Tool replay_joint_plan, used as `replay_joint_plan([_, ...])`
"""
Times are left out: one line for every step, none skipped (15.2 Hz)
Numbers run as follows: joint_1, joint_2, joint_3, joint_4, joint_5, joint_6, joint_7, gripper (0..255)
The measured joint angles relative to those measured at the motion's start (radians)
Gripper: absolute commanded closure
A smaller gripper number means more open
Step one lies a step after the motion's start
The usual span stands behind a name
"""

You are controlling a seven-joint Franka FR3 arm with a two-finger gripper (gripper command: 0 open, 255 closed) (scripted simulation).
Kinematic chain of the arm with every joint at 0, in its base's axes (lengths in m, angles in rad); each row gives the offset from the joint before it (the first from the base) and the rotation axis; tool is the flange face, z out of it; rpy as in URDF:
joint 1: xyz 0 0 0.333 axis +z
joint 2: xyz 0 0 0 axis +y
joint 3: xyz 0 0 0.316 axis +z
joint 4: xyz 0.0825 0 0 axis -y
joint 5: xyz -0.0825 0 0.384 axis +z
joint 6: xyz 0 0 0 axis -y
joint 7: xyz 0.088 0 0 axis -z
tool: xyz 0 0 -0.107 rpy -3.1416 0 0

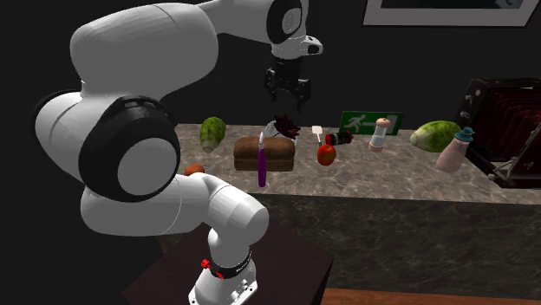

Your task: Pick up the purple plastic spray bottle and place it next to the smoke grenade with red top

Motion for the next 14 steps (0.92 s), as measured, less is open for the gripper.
replay_joint_plan([0.000,0.000,0.000,0.000,0.000,0.000,0.000,0])
replay_joint_plan([0.005,0.002,0.005,-0.011,0.001,0.014,-0.004,0])
replay_joint_plan([0.013,0.007,0.015,-0.033,0.005,0.040,-0.008,0])
replay_joint_plan([0.022,0.012,0.023,-0.050,0.006,0.064,-0.017,0])
replay_joint_plan([0.032,0.023,0.033,-0.060,0.009,0.086,-0.023,0])
replay_joint_plan([0.044,0.024,0.047,-0.086,0.014,0.114,-0.027,0])
replay_joint_plan([0.054,0.040,0.059,-0.108,0.017,0.153,-0.034,0])
replay_joint_plan([0.064,0.052,0.070,-0.123,0.019,0.182,-0.042,0])
replay_joint_plan([0.075,0.053,0.080,-0.143,0.021,0.204,-0.050,0])
replay_joint_plan([0.088,0.068,0.096,-0.160,0.026,0.237,-0.053,0])
replay_joint_plan([0.097,0.088,0.106,-0.172,0.027,0.271,-0.062,0])
replay_joint_plan([0.109,0.099,0.120,-0.192,0.031,0.303,-0.066,0])
replay_joint_plan([0.118,0.108,0.129,-0.213,0.031,0.334,-0.076,0])
replay_joint_plan([0.128,0.133,0.143,-0.219,0.033,0.366,-0.080,0])
